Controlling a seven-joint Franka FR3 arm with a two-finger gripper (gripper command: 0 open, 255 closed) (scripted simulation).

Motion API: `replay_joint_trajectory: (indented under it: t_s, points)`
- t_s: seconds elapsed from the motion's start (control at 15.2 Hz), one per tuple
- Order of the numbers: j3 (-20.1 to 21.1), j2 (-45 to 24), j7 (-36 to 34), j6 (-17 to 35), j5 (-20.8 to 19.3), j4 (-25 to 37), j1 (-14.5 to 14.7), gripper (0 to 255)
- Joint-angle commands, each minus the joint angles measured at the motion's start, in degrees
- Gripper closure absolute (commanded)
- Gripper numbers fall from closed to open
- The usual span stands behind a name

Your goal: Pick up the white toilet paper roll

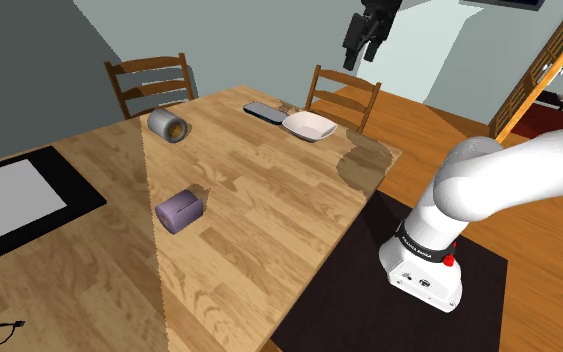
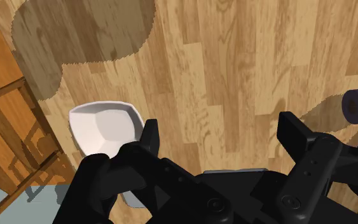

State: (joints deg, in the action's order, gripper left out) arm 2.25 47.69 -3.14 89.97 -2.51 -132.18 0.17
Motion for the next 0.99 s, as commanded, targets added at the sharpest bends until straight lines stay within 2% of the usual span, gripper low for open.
replay_joint_trajectory:
  t_s: [0.0, 0.46, 0.92]
  points:
    - [0.0, 0.0, 0.0, 0.0, 0.0, 0.0, 0.0, 0]
    - [10.2, -16.9, -1.6, -1.3, -5.0, 12.2, 2.1, 0]
    - [20.8, -34.7, -4.7, -6.0, -13.9, 25.7, 4.0, 0]
